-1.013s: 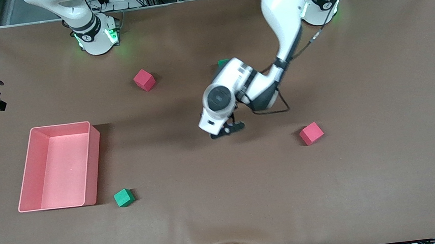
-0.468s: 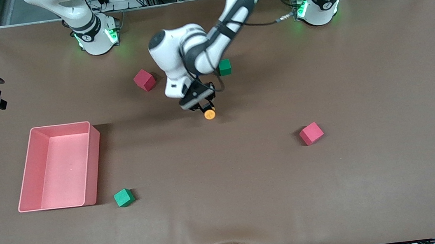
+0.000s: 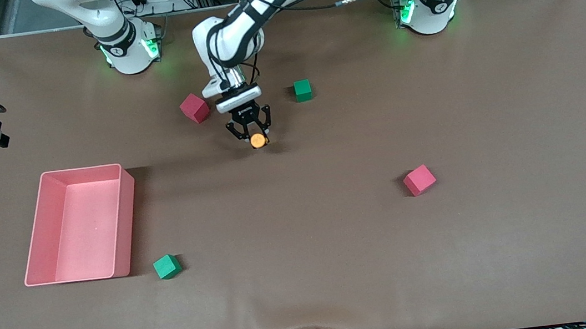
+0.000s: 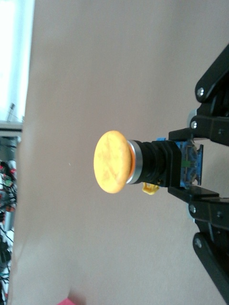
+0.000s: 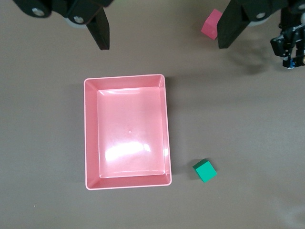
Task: Place and upright button with both arms
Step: 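Lift the button, turn it upright, and lower it onto the table, then open the left gripper and raise it off the button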
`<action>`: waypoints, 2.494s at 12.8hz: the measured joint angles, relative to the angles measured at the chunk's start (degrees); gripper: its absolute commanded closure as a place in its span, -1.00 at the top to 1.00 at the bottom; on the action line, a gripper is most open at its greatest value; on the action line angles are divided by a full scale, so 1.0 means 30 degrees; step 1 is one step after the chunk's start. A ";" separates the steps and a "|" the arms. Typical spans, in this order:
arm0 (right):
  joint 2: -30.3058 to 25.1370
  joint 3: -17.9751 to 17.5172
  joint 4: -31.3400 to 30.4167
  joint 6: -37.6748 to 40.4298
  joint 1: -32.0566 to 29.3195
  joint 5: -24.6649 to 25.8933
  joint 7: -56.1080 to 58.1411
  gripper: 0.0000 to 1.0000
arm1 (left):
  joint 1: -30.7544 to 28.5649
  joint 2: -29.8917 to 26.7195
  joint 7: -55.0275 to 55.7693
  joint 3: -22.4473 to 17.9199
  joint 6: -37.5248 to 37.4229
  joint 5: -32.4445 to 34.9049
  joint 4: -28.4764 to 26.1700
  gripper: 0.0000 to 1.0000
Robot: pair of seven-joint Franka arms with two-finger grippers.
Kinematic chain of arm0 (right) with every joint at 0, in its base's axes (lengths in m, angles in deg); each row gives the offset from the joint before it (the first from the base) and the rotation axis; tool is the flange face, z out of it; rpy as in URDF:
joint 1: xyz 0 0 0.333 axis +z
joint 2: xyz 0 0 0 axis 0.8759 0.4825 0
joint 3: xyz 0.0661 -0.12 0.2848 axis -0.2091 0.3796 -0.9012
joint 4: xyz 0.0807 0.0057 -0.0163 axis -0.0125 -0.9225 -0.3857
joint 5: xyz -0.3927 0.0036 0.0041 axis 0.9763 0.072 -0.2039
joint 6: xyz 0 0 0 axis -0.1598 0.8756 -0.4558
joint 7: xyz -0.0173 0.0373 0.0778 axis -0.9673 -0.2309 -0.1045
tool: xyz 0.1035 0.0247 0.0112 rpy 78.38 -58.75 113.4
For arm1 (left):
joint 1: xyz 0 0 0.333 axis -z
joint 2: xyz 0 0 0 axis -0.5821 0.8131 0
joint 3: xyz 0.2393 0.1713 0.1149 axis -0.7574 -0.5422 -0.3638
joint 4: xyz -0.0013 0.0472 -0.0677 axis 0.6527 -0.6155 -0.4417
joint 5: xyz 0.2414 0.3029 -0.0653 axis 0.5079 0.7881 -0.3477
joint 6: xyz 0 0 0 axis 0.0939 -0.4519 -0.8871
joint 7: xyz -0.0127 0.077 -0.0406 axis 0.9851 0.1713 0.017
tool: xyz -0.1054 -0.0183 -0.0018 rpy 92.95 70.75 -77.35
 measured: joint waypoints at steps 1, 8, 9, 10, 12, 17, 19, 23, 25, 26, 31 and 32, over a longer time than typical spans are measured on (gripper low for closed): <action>0.0000 0.0000 0.0000 0.0000 0.0001 0.0000 0.0004 1.00 | 0.0239 0.0155 0.0854 -0.0015 -0.0027 0.0706 -0.0067 -1.00; 0.0001 0.0002 0.0000 0.0013 0.0010 0.0000 0.0026 1.00 | 0.1107 0.1250 0.6241 -0.0026 -0.1060 0.4595 -0.1849 -1.00; 0.0000 0.0001 0.0000 0.0014 0.0011 0.0000 0.0028 1.00 | 0.1175 0.1677 0.6830 -0.0028 -0.1470 0.5152 -0.1889 -1.00; 0.0001 0.0002 0.0000 0.0014 0.0011 0.0000 0.0030 1.00 | 0.1228 0.1966 0.7140 -0.0029 -0.1658 0.5405 -0.1890 -1.00; 0.0001 0.0002 0.0000 0.0014 0.0011 0.0000 0.0032 1.00 | 0.1271 0.2208 0.7243 -0.0033 -0.1760 0.5479 -0.1901 -0.98; 0.0006 0.0002 0.0000 0.0017 0.0018 0.0000 0.0041 1.00 | 0.1283 0.2302 0.7245 -0.0058 -0.1792 0.5541 -0.1873 0.49; 0.0008 0.0002 0.0000 0.0017 0.0022 0.0000 0.0045 1.00 | 0.1297 0.2275 0.7256 0.0043 -0.1822 0.5268 -0.1674 0.50; 0.0012 0.0001 0.0000 0.0021 0.0046 -0.0001 0.0056 1.00 | 0.1508 0.0770 0.6396 0.1433 -0.2579 0.0589 -0.0954 0.50; 0.0013 0.0004 0.0000 0.0056 0.0049 -0.0001 0.0057 1.00 | 0.1643 -0.0641 0.6264 0.2237 -0.3415 -0.1598 -0.0782 0.50; 0.0014 0.0008 -0.0001 0.0113 0.0050 0.0000 0.0057 1.00 | 0.1700 -0.1447 0.6172 0.2592 -0.3877 -0.2636 -0.0616 0.50; 0.0016 0.0069 0.0000 0.0242 0.0065 -0.0001 0.0073 1.00 | 0.0598 -0.6975 0.0824 0.2508 -0.6304 -0.7973 -0.0247 0.50; 0.0020 0.0089 -0.0001 0.0250 0.0069 -0.0001 0.0080 1.00 | -0.0309 -0.8085 -0.0792 0.2467 -0.6408 -0.8598 -0.0245 0.50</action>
